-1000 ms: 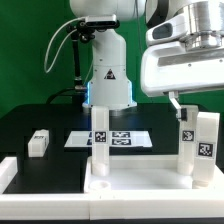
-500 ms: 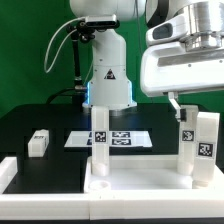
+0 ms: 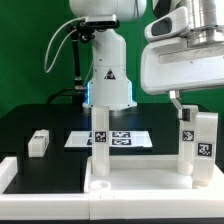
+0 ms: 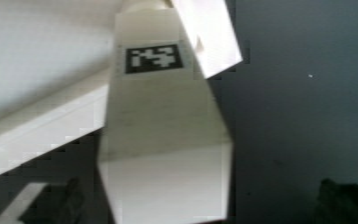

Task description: Assemble desk

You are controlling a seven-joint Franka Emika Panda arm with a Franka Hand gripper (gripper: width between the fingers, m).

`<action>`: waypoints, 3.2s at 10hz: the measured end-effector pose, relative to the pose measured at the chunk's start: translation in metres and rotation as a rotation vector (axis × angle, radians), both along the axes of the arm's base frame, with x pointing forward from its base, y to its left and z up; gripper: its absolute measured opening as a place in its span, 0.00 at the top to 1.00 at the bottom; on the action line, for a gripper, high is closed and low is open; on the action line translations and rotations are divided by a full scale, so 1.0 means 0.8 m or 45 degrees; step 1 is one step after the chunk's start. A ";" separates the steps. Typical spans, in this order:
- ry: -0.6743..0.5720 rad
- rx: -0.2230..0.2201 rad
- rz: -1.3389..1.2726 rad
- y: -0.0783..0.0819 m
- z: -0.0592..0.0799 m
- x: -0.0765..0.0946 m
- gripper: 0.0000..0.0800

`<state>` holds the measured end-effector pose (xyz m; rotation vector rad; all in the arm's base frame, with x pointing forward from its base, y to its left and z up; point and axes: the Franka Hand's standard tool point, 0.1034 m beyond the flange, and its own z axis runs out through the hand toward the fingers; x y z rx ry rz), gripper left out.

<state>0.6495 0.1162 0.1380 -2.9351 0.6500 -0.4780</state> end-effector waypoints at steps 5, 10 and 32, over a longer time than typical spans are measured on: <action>0.359 0.052 -0.013 -0.027 -0.010 -0.012 0.19; 0.302 0.082 -0.043 0.010 -0.017 -0.007 0.19; 0.272 0.347 -0.768 0.009 -0.026 -0.012 0.20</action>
Offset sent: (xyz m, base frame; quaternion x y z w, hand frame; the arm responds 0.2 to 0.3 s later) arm -0.0068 0.0005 -0.0177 0.0037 -0.1335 0.0196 0.9909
